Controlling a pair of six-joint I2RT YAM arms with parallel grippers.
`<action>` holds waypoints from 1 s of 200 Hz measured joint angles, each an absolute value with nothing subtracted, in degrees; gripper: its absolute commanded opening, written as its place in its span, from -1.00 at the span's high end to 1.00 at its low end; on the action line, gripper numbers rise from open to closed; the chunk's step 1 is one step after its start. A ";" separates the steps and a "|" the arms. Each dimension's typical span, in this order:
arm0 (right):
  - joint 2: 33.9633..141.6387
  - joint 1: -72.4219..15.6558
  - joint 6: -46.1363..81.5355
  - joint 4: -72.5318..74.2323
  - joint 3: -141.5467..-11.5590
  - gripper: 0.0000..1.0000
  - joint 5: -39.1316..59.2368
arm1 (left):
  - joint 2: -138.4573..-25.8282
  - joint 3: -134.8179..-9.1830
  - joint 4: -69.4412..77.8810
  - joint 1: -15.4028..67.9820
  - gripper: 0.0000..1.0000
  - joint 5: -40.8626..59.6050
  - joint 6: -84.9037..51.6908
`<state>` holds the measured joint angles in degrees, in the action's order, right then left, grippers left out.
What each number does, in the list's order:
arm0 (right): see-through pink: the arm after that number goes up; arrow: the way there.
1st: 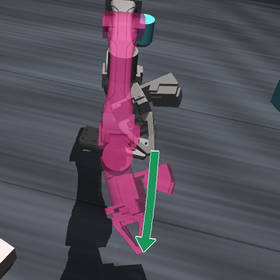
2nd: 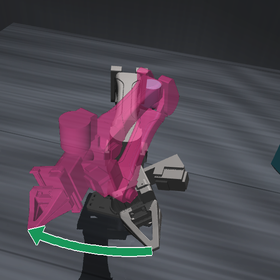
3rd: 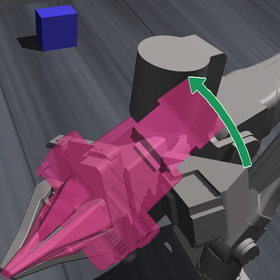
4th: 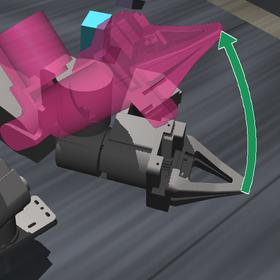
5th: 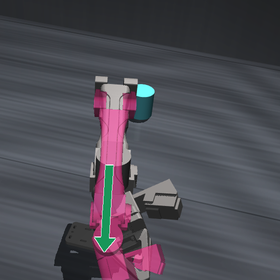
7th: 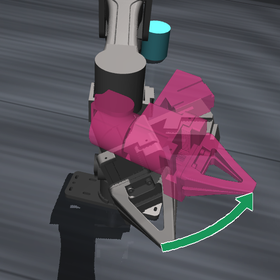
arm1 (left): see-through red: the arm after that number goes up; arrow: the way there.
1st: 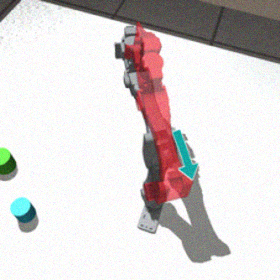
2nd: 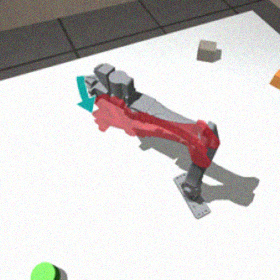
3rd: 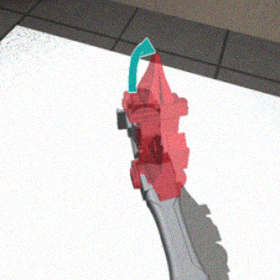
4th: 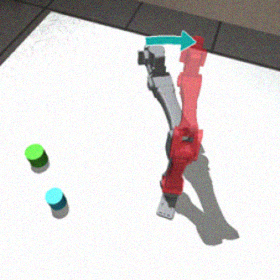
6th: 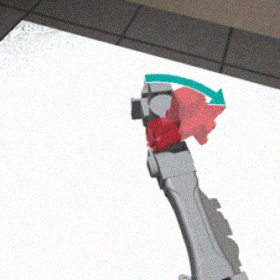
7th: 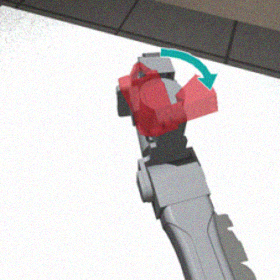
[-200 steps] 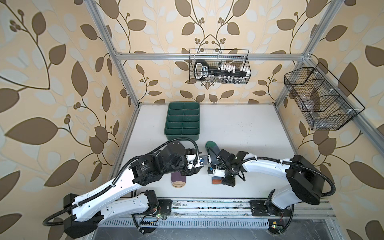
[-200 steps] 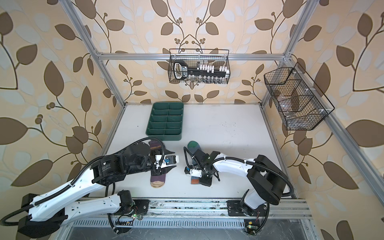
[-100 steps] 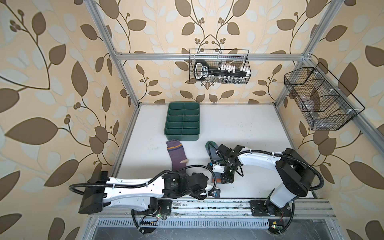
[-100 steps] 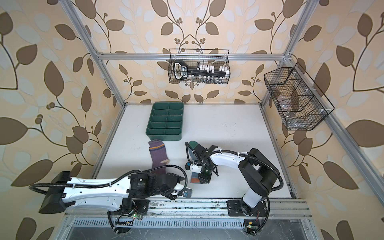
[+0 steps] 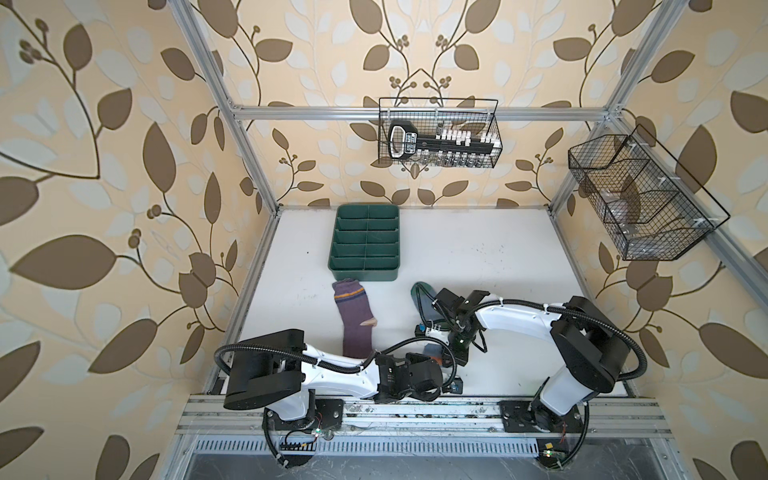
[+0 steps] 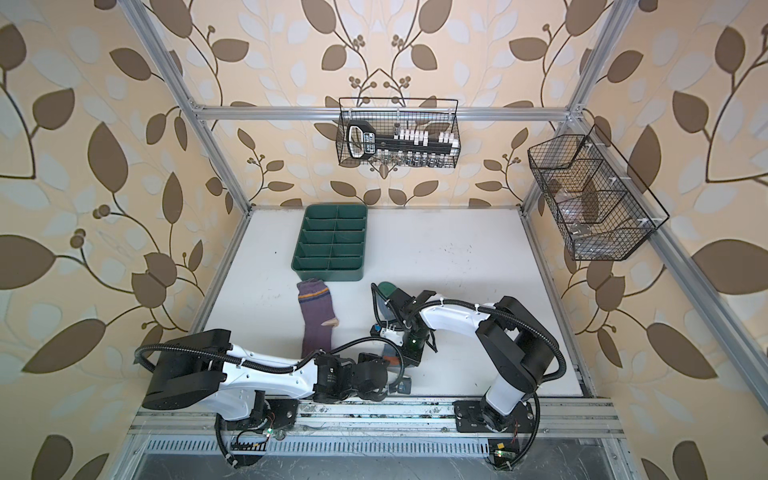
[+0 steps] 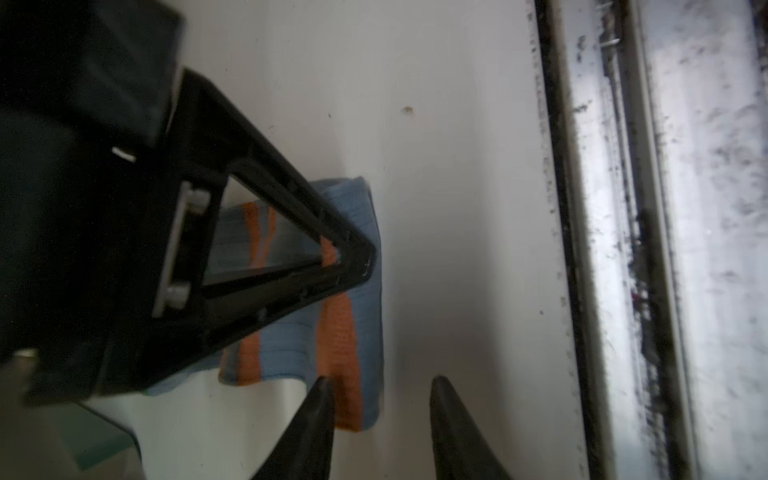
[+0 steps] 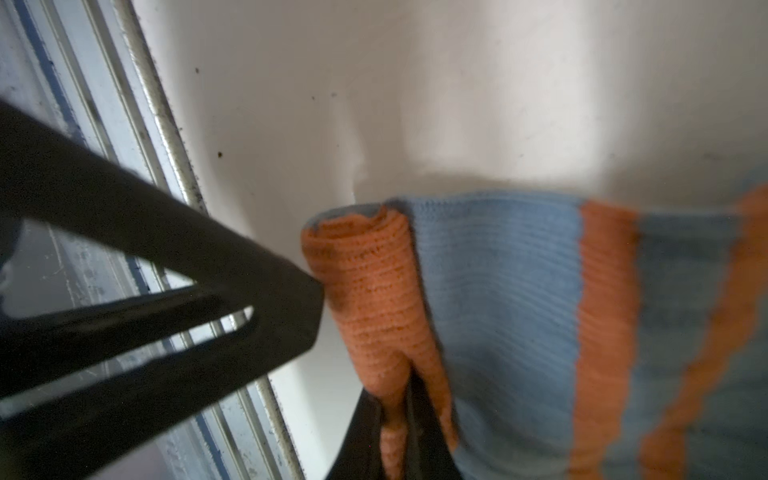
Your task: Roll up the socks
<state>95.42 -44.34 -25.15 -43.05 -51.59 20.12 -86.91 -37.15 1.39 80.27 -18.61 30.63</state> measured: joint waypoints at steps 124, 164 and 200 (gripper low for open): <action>95.29 -44.34 -25.15 -43.00 -51.55 0.76 20.12 | -94.35 -38.50 8.34 79.40 0.93 -23.07 26.89; 93.41 -44.34 -25.19 -41.54 -50.35 0.33 19.81 | -94.35 -39.57 6.20 79.00 1.00 -22.74 25.30; 84.79 -43.90 -25.28 -37.32 -46.19 -0.01 14.13 | -93.93 -40.64 3.03 77.93 1.00 -22.52 23.86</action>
<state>84.79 -43.90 -25.28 -37.32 -46.19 14.13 -93.93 -40.64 3.03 77.93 -22.52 23.86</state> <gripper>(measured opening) 0.458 0.072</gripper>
